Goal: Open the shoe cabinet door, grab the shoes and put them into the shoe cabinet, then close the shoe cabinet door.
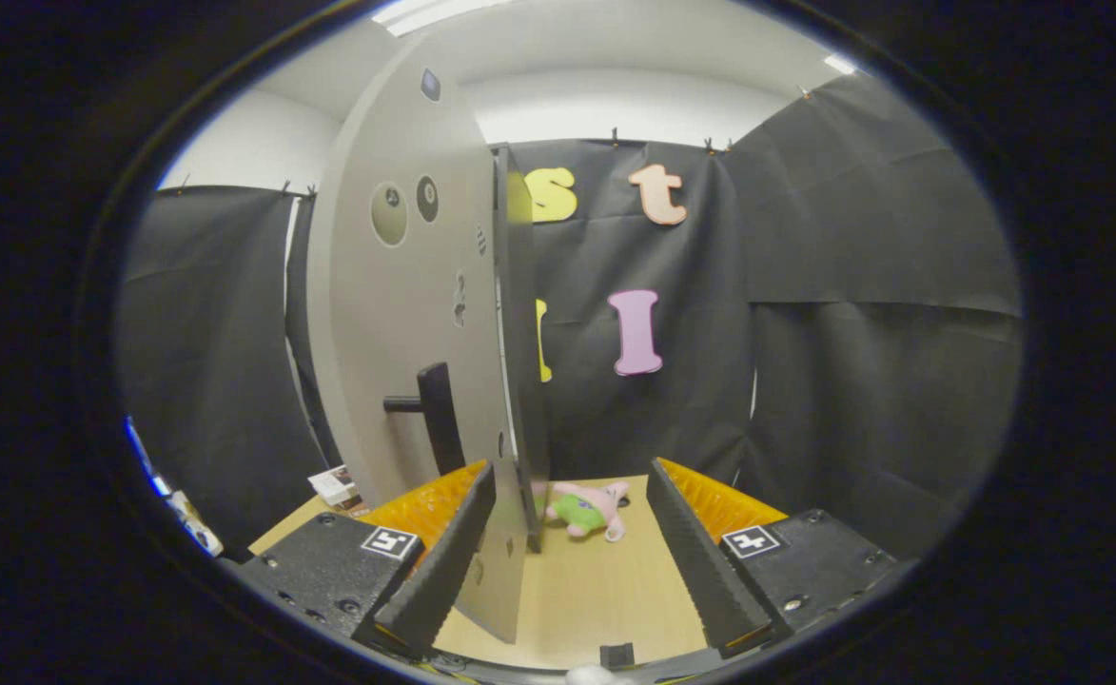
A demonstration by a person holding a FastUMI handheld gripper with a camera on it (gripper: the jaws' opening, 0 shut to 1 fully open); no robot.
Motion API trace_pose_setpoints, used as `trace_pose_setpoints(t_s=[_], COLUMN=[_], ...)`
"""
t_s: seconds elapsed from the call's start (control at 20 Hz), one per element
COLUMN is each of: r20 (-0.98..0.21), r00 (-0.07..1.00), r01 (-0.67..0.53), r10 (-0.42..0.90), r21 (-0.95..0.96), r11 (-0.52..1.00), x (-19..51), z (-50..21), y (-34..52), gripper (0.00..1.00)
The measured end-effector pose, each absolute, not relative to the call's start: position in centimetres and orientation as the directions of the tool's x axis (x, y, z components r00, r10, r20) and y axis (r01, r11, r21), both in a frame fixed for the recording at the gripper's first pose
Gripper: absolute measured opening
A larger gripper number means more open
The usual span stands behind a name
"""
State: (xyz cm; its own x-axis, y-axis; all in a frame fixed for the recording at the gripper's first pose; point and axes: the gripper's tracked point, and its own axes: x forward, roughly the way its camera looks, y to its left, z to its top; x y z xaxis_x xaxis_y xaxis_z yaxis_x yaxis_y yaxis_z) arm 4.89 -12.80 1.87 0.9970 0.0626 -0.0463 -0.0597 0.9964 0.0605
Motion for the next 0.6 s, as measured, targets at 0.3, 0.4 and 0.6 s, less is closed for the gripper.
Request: trace_pose_setpoints(t_s=[0.3,0.4,0.6], r20=[-0.053,-0.057,-0.06], r00=[0.986,0.984,0.978], r01=[-0.158,-0.169,-0.197], r10=[0.159,0.171,0.198], r21=[0.033,0.024,0.023], r11=[0.987,0.985,0.98], x=[5.8,5.6,5.7], z=[2.4,2.2,2.0], y=[-10.7,-9.9,-6.2], gripper=[0.97,0.95,0.95])
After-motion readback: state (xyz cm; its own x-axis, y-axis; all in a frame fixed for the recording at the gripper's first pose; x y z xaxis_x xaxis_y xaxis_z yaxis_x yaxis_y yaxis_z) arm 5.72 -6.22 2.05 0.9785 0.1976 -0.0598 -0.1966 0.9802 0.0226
